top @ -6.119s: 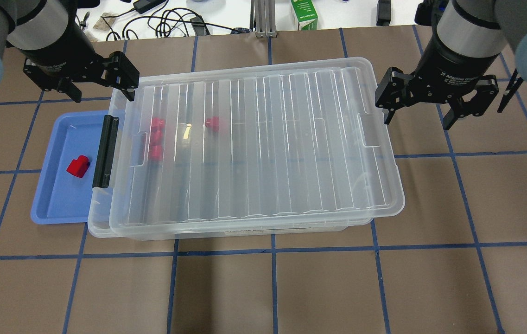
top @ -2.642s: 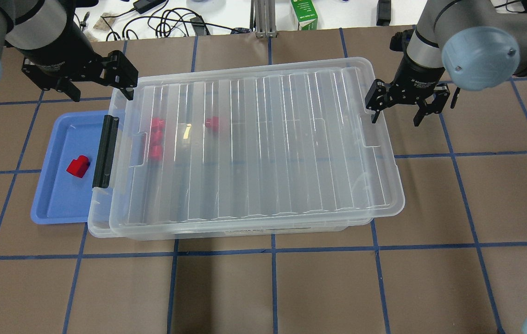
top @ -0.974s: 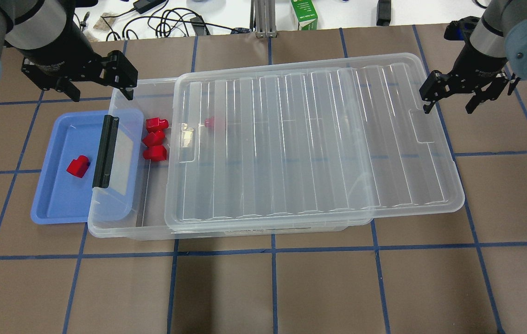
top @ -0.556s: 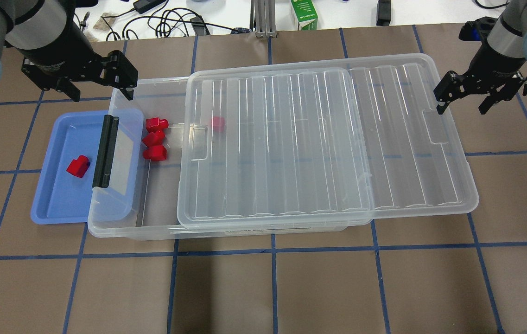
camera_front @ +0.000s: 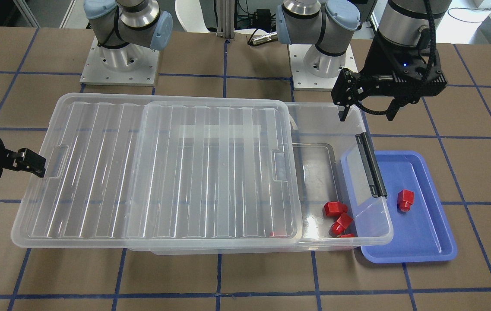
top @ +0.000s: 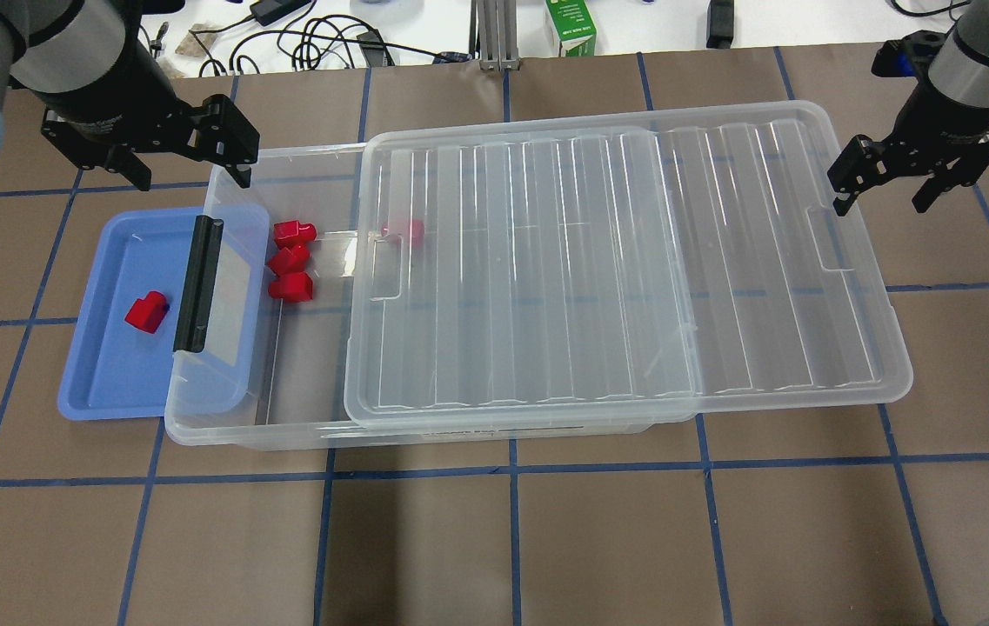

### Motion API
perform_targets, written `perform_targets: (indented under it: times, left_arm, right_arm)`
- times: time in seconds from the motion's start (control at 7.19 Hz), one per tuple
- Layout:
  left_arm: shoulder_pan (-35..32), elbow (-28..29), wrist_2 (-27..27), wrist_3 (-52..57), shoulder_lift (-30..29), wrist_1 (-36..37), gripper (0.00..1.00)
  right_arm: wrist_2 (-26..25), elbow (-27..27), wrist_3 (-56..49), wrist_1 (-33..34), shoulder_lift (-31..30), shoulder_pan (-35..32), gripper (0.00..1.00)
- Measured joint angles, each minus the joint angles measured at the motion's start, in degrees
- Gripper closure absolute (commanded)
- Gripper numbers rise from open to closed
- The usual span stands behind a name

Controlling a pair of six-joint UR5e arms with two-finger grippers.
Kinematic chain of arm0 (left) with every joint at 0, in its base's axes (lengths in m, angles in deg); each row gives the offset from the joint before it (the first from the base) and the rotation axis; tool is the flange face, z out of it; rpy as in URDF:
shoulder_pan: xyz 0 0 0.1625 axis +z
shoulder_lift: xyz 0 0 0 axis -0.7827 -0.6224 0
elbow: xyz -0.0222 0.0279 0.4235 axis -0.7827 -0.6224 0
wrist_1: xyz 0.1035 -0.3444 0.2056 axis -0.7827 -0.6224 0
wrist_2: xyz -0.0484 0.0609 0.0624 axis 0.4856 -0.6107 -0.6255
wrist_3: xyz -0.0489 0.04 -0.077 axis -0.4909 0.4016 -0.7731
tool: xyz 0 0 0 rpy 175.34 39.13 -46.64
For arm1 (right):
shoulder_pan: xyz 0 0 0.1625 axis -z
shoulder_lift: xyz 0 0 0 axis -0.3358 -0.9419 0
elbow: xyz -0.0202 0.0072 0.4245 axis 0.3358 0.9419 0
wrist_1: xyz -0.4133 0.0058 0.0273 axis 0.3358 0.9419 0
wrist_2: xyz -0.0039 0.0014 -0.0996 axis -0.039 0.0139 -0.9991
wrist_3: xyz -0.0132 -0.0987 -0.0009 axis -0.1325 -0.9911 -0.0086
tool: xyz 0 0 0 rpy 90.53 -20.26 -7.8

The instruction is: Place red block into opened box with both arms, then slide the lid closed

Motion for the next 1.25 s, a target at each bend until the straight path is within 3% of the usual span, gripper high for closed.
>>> perform_targets:
  times: [0.83, 1.25]
  left_arm:
    - [0.5, 0.0, -0.3, 0.8, -0.3, 0.1, 0.0]
    - [10.9, -0.8, 1.4, 13.1, -0.9, -0.1, 0.0]
  right_arm:
    - [0.3, 0.1, 0.5, -0.8, -2.0, -0.5, 0.0]
    - [2.3, 0.2, 2.3, -6.0, -7.1, -1.3, 0.0]
